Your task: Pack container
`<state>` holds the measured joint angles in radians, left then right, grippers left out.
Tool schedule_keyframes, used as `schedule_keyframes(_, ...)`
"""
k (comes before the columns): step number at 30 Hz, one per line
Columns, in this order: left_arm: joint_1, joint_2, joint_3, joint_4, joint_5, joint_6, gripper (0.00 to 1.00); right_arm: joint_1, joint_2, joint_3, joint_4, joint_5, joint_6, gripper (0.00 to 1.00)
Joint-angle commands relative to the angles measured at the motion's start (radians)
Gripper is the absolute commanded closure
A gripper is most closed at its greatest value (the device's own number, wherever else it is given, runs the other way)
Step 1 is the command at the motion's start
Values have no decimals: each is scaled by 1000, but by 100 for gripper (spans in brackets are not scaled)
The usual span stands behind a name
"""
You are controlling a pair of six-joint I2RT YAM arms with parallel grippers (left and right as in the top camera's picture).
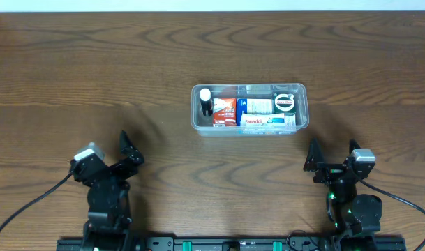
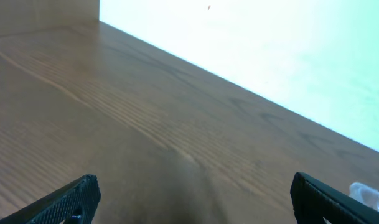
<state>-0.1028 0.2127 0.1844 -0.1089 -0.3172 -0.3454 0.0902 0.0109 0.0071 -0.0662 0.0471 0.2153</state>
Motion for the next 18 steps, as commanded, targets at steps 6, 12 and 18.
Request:
schedule_keyframes(6,35,-29,-58,-1,153,117,2,6,-5,-2,-4,-3,-14,1)
schedule_keyframes(12,35,-47,-77,-1,153,184,2,6,-5,-2,-4,-3,-14,1)
schedule_keyframes(18,35,-78,-126,-1,163,196,2,6,-5,-2,-4,-3,-14,1)
